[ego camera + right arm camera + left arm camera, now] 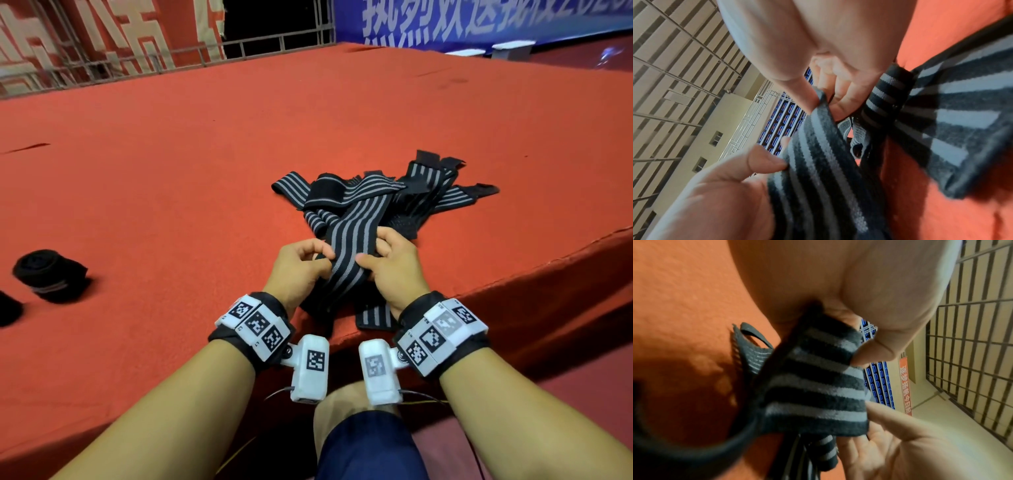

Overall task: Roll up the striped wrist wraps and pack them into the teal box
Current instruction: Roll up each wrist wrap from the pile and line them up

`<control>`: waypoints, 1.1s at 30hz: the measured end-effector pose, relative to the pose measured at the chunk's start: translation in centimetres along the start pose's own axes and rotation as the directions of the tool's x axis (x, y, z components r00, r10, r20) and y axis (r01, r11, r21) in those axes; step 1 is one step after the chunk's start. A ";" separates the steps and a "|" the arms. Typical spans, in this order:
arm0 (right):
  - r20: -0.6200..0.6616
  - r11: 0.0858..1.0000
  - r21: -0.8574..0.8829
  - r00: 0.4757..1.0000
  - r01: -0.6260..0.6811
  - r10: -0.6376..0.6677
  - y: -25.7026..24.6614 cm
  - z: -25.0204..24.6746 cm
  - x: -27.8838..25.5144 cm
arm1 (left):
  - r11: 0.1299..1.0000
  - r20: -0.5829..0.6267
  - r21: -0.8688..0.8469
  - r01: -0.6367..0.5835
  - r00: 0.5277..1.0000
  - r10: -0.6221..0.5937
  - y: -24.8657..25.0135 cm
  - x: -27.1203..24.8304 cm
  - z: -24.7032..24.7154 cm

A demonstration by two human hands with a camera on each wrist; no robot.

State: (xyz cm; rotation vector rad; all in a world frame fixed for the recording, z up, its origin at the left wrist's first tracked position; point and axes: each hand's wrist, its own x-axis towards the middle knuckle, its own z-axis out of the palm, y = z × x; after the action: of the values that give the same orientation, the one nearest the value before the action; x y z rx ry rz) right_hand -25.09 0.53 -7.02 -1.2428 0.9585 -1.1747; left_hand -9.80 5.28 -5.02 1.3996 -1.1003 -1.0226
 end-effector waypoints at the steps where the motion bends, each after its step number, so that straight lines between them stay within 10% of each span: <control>1: 0.021 0.999 -0.024 0.999 0.025 -0.024 -0.1 0.1 -0.2 | 1.000 -0.006 0.025 -0.005 1.000 0.005 -0.1 0.0 0.0; 14: 0.344 0.986 -0.145 0.939 0.080 -0.026 0.3 0.9 -1.5 | 0.999 -0.166 -0.005 -0.047 0.985 0.046 -0.1 0.7 -0.7; 23: -0.081 0.962 -0.269 0.995 0.036 -0.060 0.8 -0.8 0.2 | 0.983 -0.114 0.057 -0.175 0.977 0.181 0.0 0.7 -1.1; 33: 0.065 0.739 -0.636 0.969 0.224 -0.238 -1.1 0.0 1.2 | 0.993 -0.199 -0.077 -0.094 0.977 0.077 0.2 1.3 -1.4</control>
State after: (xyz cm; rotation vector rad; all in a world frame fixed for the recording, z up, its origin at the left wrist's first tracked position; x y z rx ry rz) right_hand -24.99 -0.54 -5.86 -1.9499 1.3126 -1.0768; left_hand -8.15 4.27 -4.72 1.3414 -0.9529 -0.8416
